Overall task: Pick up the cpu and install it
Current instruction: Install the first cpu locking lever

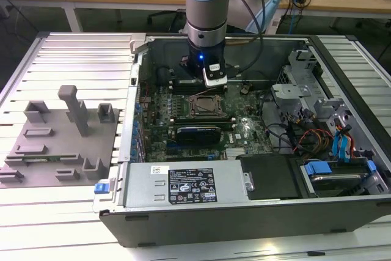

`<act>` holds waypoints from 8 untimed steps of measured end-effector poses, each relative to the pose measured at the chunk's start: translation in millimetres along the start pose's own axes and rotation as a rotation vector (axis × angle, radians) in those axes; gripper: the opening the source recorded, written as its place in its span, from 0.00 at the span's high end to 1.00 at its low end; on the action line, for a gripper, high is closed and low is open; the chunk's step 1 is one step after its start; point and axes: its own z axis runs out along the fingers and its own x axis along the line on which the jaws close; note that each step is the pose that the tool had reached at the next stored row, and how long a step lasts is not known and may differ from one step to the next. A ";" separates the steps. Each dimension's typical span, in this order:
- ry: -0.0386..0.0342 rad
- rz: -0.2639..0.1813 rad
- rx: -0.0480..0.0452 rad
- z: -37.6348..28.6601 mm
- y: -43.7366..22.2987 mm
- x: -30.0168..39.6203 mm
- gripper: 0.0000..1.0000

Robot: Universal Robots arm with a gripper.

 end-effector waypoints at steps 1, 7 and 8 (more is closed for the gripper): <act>-0.0014 0.006 0.0002 0.8 0.0 -0.4 0.89; -0.0085 0.038 0.0010 5.0 0.0 -2.5 0.89; -0.0096 0.043 0.0010 5.6 0.0 -2.8 0.89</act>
